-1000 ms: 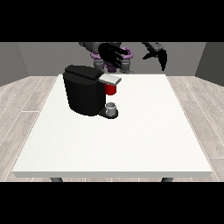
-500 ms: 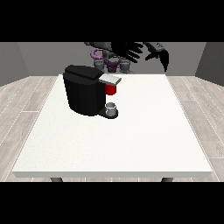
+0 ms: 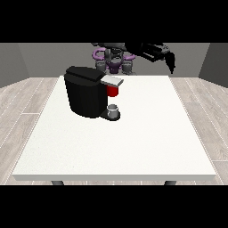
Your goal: Insert the coffee pod into the coffee machine and close the lid
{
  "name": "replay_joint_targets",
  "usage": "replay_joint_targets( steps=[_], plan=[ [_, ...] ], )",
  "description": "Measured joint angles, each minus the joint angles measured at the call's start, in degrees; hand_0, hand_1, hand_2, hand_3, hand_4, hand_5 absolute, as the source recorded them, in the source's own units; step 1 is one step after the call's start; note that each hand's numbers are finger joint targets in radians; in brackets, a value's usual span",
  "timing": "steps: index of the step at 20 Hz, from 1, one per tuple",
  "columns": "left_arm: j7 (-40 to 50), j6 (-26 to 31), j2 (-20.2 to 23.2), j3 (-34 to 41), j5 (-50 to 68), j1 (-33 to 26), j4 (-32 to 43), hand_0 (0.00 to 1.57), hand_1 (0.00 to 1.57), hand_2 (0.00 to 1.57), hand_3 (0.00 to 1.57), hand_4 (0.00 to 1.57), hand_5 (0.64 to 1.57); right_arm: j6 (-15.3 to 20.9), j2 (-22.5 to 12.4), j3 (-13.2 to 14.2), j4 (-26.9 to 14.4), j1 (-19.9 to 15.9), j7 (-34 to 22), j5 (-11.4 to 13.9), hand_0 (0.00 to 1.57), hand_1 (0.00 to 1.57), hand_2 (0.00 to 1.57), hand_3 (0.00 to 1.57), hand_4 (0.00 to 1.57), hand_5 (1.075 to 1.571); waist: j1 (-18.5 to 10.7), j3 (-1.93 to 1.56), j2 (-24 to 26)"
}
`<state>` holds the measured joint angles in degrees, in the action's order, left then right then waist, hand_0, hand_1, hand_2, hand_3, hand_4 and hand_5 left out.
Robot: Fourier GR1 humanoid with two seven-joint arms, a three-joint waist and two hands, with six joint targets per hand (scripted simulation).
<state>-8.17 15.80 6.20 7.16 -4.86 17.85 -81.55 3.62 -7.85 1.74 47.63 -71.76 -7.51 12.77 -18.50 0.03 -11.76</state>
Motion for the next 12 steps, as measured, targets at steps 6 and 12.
replay_joint_targets(
  steps=[6,12],
  plan=[
    [0.13,0.96,0.5,-0.03,1.09,1.94,-0.62,0.0,0.0,0.0,0.0,0.35,1.571,1.26,-0.15,0.74,-2.58,-4.0,0.59,1.17,0.0,0.0,0.0,0.0,0.0,1.571,-2.64,0.01,-2.86],
    [0.22,1.69,1.11,0.2,2.17,4.44,-1.24,0.0,0.0,0.0,0.0,0.31,1.571,1.74,-0.71,2.68,-4.83,-6.88,2.26,0.67,0.0,0.0,0.0,0.0,0.0,1.571,-4.36,0.0,-6.18]
  ],
)
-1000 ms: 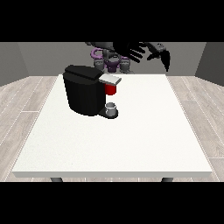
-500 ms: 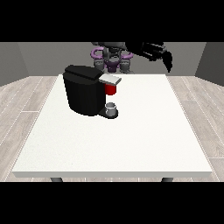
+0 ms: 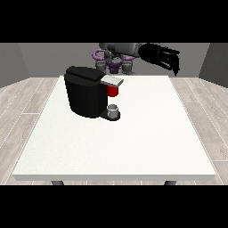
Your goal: Insert the coffee pod into the coffee machine and close the lid
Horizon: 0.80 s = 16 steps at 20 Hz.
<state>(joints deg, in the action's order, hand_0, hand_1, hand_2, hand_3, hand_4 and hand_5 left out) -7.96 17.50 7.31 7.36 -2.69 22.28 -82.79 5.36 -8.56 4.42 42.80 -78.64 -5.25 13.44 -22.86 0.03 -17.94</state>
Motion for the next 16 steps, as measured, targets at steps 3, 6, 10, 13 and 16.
replay_joint_targets(
  steps=[3,6,10,13,16],
  plan=[
    [0.4,0.78,0.39,-0.21,0.44,0.19,-0.54,0.0,0.0,0.0,0.0,0.27,1.571,0.39,0.02,0.87,-1.2,-0.56,0.63,-0.34,0.0,0.0,0.0,0.0,0.1,1.571,-0.95,-0.01,-0.66],
    [0.45,0.59,0.19,-0.55,0.39,0.75,-1.0,0.0,0.0,0.0,0.0,0.35,1.571,-0.38,-0.7,1.7,-2.01,-1.41,1.93,-0.87,0.0,0.0,0.0,0.0,0.0,1.571,-1.03,0.0,-1.68],
    [0.88,0.77,-0.58,-1.61,0.36,-0.51,-1.52,0.0,0.0,0.0,0.0,0.33,1.571,-0.5,0.54,1.85,-2.69,-0.52,3.83,-1.29,0.0,0.0,0.0,0.0,0.0,1.571,-0.82,-0.02,-0.49],
    [0.93,0.49,-0.91,-1.67,0.23,-2.08,-0.91,0.0,0.0,0.0,0.0,0.25,1.571,-0.84,3.56,0.93,-1.88,1.83,6.24,-1.73,0.0,0.0,0.0,0.0,0.17,1.571,1.01,-0.01,1.9],
    [-0.05,-0.07,-0.81,-0.87,-0.04,-3.4,1.43,0.0,0.0,0.0,0.0,0.27,1.571,-1.45,6.13,-2.02,0.04,6.4,9.52,-3.3,0.0,0.0,0.0,0.0,0.19,1.571,3.5,-0.02,4.65]
  ],
)
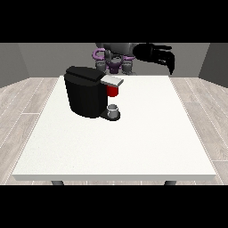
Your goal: Insert the coffee pod into the coffee machine and close the lid
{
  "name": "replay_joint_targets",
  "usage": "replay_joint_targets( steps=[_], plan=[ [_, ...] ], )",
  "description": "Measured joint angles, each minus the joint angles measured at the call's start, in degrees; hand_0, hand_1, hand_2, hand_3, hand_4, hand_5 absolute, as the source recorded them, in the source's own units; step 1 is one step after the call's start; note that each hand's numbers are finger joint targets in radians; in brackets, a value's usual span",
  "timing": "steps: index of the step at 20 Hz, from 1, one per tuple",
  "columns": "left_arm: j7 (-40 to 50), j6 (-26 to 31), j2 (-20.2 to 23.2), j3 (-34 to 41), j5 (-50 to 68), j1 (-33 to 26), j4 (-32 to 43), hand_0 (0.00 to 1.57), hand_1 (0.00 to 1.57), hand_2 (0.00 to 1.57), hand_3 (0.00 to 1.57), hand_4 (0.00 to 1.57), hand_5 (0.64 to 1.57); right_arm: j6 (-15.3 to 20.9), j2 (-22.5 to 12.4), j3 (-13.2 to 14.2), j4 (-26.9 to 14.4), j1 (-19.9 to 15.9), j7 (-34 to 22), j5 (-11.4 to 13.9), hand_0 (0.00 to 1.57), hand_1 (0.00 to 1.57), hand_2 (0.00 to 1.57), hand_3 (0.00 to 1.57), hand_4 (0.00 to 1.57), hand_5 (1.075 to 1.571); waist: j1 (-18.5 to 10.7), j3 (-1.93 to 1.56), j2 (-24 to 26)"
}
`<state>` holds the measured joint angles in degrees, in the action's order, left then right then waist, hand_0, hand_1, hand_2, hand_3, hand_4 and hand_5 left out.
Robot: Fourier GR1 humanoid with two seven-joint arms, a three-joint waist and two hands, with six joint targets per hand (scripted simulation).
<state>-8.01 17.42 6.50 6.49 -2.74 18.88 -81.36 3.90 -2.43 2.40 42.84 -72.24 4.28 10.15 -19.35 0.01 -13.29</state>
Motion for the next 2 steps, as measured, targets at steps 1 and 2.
replay_joint_targets(
  steps=[1,2],
  plan=[
    [0.25,-0.22,-0.06,0.14,-0.04,-0.31,0.65,0.0,0.0,0.0,0.0,0.27,1.571,-0.3,0.51,-1.0,0.61,1.78,0.93,-0.98,0.0,0.0,0.0,0.0,0.26,1.571,0.66,0.0,1.21],
    [0.51,-0.49,0.01,0.54,-0.02,-0.42,1.58,0.0,0.0,0.0,0.0,0.27,1.571,-0.61,0.92,-2.03,1.41,3.52,1.77,-2.21,0.0,0.0,0.0,0.0,0.26,1.571,1.43,0.0,2.28]
  ],
)
